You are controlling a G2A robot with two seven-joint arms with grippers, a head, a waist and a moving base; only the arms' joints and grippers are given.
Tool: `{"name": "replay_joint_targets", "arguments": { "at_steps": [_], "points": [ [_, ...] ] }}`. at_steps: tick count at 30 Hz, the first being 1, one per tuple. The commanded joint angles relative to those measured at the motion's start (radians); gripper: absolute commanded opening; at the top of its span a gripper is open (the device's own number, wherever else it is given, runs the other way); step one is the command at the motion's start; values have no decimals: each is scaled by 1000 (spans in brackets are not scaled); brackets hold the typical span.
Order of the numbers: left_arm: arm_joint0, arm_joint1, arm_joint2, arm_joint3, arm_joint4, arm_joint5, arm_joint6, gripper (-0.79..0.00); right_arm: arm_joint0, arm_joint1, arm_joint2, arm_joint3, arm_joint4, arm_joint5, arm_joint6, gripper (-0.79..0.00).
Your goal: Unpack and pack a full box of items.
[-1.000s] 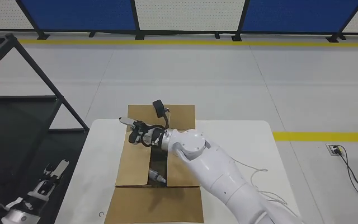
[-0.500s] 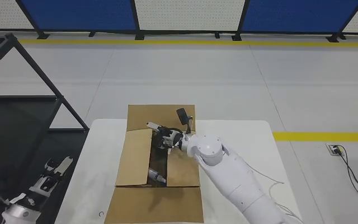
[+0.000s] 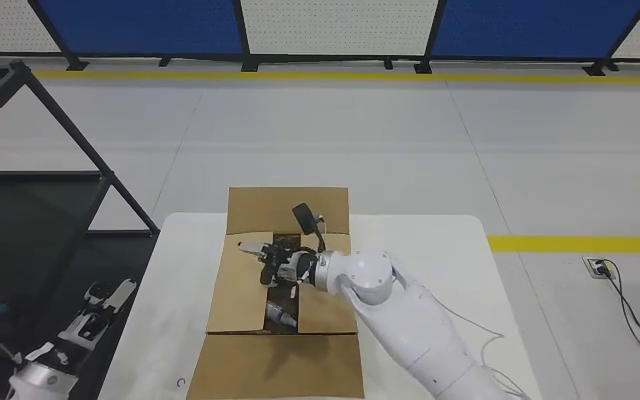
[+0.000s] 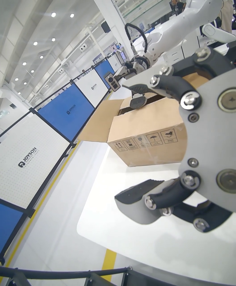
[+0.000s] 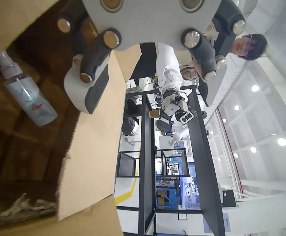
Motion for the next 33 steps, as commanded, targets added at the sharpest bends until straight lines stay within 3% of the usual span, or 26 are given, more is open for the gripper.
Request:
{"name": "replay_joint_targets", "arguments": {
  "at_steps": [1, 8, 24, 33],
  "points": [
    [0, 0, 1, 2, 1, -1, 1, 0, 17, -13, -14, 19, 20, -14, -1, 0],
    [10, 1, -6, 17, -6, -4, 9, 0, 78, -41, -39, 102, 4, -49, -38, 0],
    [2, 4, 5, 17, -1, -3, 1, 0, 44, -12, 5, 78, -141, 53, -42, 0],
    [4, 5, 12, 21, 2, 0, 8, 0, 32, -36, 7, 88, -46, -45, -17, 0]
  ]
}}
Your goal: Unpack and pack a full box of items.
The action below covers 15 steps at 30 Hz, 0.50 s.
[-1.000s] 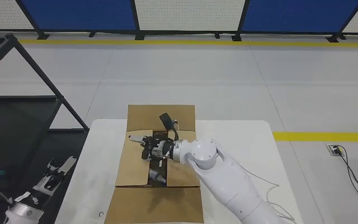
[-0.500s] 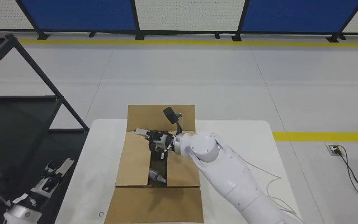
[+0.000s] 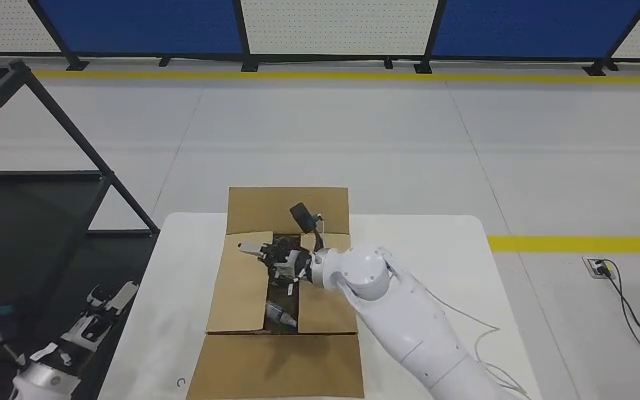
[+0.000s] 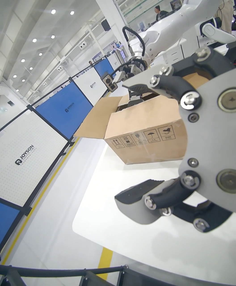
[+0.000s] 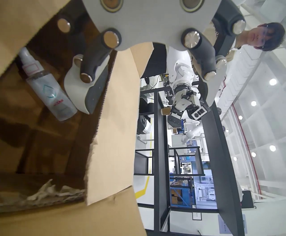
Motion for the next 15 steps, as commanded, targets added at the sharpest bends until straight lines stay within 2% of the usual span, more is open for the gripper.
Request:
{"name": "replay_joint_targets", "arguments": {
  "at_steps": [1, 8, 15],
  "points": [
    [2, 0, 1, 1, 0, 0, 3, 0, 2, -8, 4, 2, 38, -37, -3, 0],
    [14, 0, -4, 0, -6, -1, 13, 0, 30, -43, -10, 6, 126, -130, -25, 0],
    [27, 1, -29, 8, -22, -9, 22, 0, 104, -121, -87, 139, 216, -147, -94, 0]
  ]
}}
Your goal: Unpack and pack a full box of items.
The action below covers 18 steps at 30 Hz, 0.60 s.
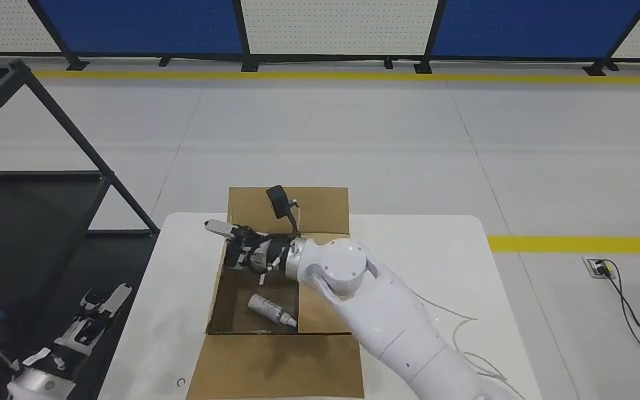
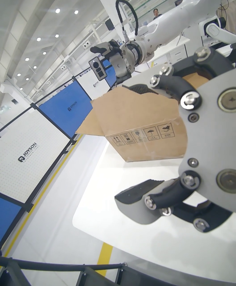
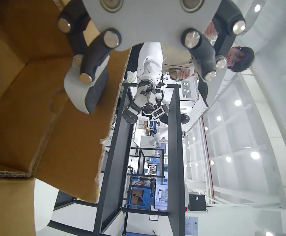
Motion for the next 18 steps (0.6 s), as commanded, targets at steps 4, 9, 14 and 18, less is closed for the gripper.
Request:
{"name": "replay_joint_targets", "arguments": {
  "at_steps": [4, 9, 14, 18],
  "points": [
    [15, 1, -19, 9, -12, -9, -1, 0, 61, -71, -67, 132, 43, -11, -30, 0],
    [34, 0, -24, 5, -19, -19, 0, 0, 106, -139, -116, 254, 62, -37, -38, 0],
    [48, 0, -24, -12, -21, -35, -5, 0, 129, -196, -141, 341, 73, -79, -38, 0],
    [73, -1, -29, -41, -26, -73, -18, 0, 140, -232, -149, 396, 77, -95, -34, 0]
  ]
}}
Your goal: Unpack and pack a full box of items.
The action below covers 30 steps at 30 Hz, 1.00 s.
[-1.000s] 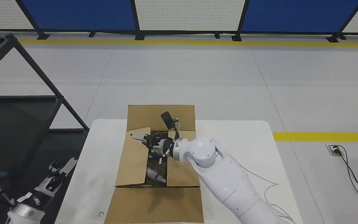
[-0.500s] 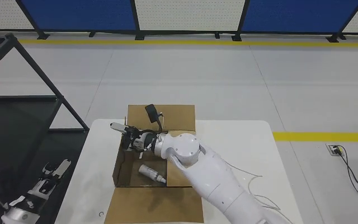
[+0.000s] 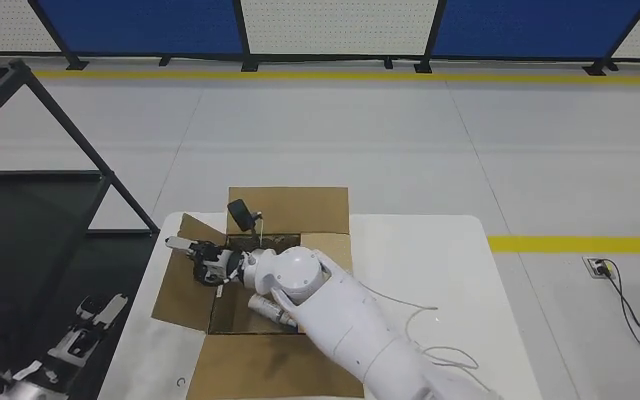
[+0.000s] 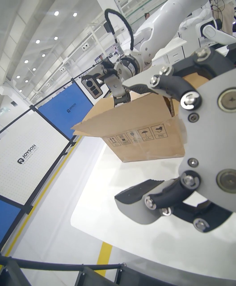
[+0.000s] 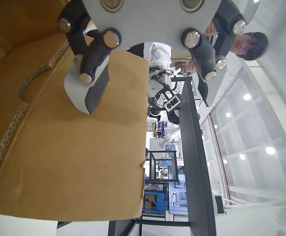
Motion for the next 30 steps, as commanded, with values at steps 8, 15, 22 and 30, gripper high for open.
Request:
{"name": "replay_joint_targets", "arguments": {
  "at_steps": [8, 15, 22, 30],
  "points": [
    [39, -1, 11, -30, 65, -32, -3, 0, 20, -47, 5, 82, 2, -15, 21, 0],
    [3, -3, 73, 7, 216, 47, 35, 0, 20, -47, 26, 97, 8, -36, 52, 0],
    [-32, -2, 118, 46, 323, 105, 43, 0, 28, -43, 52, 98, 1, -108, 55, 0],
    [-74, 0, 172, 93, 447, 146, 31, 0, 51, -20, 89, 83, -42, -264, 51, 0]
  ]
}}
